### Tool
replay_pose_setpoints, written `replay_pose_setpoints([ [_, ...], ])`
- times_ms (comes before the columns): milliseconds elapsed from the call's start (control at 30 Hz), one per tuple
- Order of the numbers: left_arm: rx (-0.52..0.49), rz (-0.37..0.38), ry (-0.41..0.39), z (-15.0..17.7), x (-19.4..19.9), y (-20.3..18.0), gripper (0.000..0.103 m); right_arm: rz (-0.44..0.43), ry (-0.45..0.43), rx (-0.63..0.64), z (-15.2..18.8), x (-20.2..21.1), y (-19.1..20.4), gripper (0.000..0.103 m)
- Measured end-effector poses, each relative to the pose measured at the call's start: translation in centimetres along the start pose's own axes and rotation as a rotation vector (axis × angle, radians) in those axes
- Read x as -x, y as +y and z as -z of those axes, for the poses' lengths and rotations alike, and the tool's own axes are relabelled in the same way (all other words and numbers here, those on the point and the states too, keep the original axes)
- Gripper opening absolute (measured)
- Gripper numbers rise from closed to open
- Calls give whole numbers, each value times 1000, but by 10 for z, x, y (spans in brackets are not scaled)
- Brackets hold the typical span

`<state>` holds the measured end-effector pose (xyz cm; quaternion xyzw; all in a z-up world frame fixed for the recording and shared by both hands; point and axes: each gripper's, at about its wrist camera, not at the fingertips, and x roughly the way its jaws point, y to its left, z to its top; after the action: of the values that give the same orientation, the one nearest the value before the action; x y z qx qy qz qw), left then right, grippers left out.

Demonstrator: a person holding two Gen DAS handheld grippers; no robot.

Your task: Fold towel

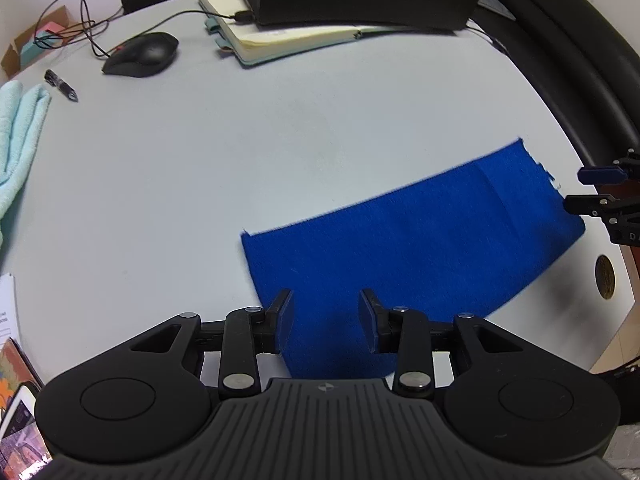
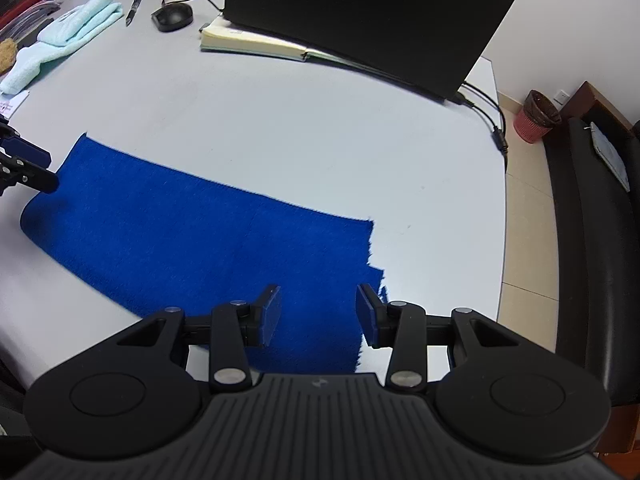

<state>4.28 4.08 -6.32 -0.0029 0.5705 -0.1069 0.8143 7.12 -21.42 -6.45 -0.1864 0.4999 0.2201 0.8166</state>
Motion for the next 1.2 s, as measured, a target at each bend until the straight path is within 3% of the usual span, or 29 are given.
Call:
replay_pose_setpoints([
  [767,0,12,74,29,-21,-14,38,-46,92,-47,40,-22,14,42],
  [1200,13,-2,49,32,-11,-17,39,-54,75,-162,47,-14,-1,42],
])
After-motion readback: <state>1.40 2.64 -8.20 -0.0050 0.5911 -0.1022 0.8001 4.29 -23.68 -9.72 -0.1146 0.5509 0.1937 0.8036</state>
